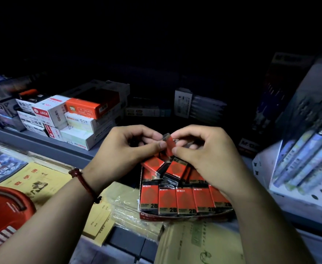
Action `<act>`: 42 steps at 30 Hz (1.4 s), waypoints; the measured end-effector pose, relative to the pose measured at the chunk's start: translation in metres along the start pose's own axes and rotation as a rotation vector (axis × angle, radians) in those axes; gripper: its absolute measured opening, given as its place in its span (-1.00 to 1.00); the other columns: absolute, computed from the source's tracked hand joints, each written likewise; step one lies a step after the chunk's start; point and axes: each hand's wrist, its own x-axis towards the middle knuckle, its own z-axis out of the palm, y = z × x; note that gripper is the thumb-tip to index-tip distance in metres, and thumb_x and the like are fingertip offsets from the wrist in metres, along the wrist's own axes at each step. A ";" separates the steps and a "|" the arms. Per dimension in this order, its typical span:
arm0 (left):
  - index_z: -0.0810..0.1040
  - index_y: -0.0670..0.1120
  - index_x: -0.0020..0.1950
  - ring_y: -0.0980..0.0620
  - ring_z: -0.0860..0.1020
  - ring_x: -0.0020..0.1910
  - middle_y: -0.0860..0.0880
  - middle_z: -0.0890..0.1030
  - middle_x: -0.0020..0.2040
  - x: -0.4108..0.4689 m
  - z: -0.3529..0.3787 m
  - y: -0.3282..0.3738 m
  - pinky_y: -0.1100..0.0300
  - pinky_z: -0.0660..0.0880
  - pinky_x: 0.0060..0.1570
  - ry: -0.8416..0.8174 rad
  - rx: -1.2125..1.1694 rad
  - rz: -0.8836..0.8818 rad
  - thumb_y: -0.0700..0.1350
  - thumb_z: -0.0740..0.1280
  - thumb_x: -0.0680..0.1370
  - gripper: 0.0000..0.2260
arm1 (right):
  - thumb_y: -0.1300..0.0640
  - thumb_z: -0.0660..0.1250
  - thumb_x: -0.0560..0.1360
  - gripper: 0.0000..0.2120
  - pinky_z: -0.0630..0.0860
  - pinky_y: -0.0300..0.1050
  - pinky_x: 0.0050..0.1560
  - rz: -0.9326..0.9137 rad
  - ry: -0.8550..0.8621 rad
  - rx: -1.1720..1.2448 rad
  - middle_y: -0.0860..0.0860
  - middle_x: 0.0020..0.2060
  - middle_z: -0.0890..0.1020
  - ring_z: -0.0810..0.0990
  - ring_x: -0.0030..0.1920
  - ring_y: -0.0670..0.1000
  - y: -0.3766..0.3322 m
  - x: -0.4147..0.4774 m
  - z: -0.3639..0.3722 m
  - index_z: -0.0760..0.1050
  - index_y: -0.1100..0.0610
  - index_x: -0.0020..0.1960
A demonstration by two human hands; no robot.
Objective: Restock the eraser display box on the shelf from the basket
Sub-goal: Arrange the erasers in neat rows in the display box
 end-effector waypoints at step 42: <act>0.55 -0.19 0.34 0.04 0.60 0.11 -0.19 0.65 0.21 -0.005 -0.035 -0.001 0.19 0.56 0.05 -0.419 -0.046 -0.040 -0.34 0.29 0.48 -0.58 | 0.05 0.46 0.51 -0.88 0.44 -0.18 -0.30 0.111 0.107 -0.415 -0.17 -0.37 0.64 0.54 -0.40 -0.20 0.021 0.004 -0.035 0.66 -0.09 -0.21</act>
